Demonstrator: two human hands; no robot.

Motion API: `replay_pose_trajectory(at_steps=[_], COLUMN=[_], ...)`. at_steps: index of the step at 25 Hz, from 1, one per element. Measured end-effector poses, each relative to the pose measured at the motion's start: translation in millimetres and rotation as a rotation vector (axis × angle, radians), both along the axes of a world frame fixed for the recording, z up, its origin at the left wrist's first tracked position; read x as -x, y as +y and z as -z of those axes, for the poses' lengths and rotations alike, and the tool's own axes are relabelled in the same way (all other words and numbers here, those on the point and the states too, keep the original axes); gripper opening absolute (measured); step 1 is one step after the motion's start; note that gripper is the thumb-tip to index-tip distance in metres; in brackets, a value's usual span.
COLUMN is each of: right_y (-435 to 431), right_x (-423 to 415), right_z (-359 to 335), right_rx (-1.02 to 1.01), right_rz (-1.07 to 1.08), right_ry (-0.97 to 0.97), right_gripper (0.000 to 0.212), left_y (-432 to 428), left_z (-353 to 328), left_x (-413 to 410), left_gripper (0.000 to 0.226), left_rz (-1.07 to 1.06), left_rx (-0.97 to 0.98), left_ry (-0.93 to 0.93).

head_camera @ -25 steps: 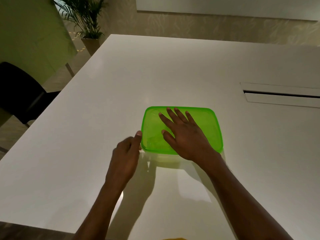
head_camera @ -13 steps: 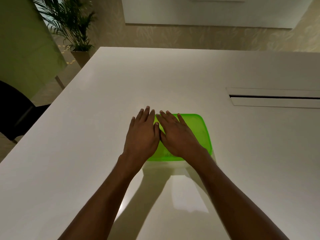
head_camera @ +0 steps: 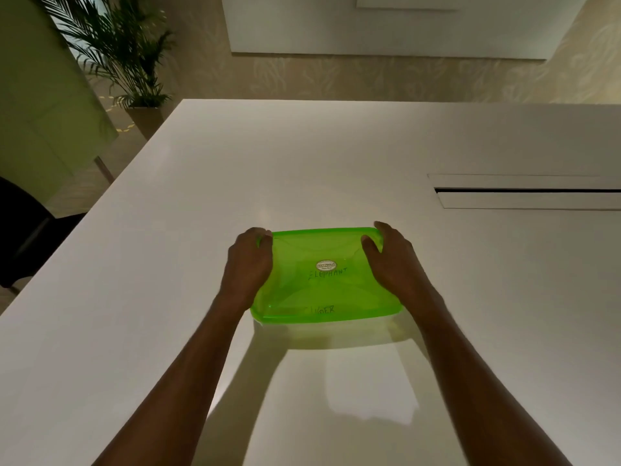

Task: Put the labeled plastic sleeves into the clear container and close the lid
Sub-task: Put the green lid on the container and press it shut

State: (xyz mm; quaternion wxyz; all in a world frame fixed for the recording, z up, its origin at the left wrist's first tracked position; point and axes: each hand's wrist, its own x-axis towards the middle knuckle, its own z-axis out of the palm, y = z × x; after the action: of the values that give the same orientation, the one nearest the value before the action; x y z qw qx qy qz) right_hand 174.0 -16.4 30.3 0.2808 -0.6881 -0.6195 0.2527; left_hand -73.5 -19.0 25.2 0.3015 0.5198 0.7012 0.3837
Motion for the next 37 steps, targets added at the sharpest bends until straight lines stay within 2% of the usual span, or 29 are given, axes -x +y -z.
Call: replay_pose_trajectory(at_steps=[3, 5, 7, 9, 13, 18, 21, 23, 25, 28, 32, 37], right_y=[16.2, 19.7, 20.0, 21.1, 25.3, 23.4, 21.5, 17.3, 7.7, -10.2, -40.9, -64.7], right_x=[-8.1, -14.7, -18.2, -17.4, -16.9, -19.4, -21.6, -20.0, -16.4, -11.4, -2.3, 13.6], right_z=[-1.3, -2.2, -1.2, -1.0, -0.7, 1.1, 3.9, 7.3, 6.5, 2.8, 5.5, 15.2], right_rx=[0.212, 0.332, 0.358, 0.339, 0.326, 0.378, 0.348, 0.251, 0.123, -0.072, -0.253, -0.239], right_rz=[0.165, 0.218, 0.258, 0.282, 0.304, 0.283, 0.245, 0.232, 0.209, 0.122, 0.025, 0.014], right_ry=[0.482, 0.637, 0.707, 0.735, 0.747, 0.84, 0.861, 0.795, 0.62, 0.369, 0.094, -0.137], right_gripper=[0.044, 0.048, 0.046, 0.042, 0.053, 0.04, 0.043, 0.048, 0.042, 0.042, 0.053, 0.063], left_y=[6.2, 4.4, 4.2, 5.9, 12.2, 12.9, 12.6, 11.0, 5.5, -11.1, -41.2, -74.5], left_z=[-3.3, -3.4, -3.8, -3.4, -1.6, -1.1, -2.2, -2.9, -1.0, 3.4, 6.2, 11.5], left_x=[6.9, 10.4, 10.4, 9.6, 9.3, 13.5, 13.7, 12.4, 11.2, 10.2, 4.4, -17.9], left_gripper=[0.044, 0.045, 0.041, 0.035, 0.036, 0.041, 0.041, 0.034, 0.029, 0.054, 0.056, 0.065], left_rz=[-0.114, -0.087, -0.088, -0.116, -0.114, -0.078, -0.058, -0.066, -0.061, -0.019, -0.034, -0.024], left_rx=[0.245, 0.347, 0.354, 0.343, 0.343, 0.336, 0.317, 0.253, 0.137, 0.025, -0.1, -0.14], left_ry=[-0.495, -0.624, -0.703, -0.731, -0.729, -0.707, -0.673, -0.614, -0.516, -0.301, -0.105, 0.041])
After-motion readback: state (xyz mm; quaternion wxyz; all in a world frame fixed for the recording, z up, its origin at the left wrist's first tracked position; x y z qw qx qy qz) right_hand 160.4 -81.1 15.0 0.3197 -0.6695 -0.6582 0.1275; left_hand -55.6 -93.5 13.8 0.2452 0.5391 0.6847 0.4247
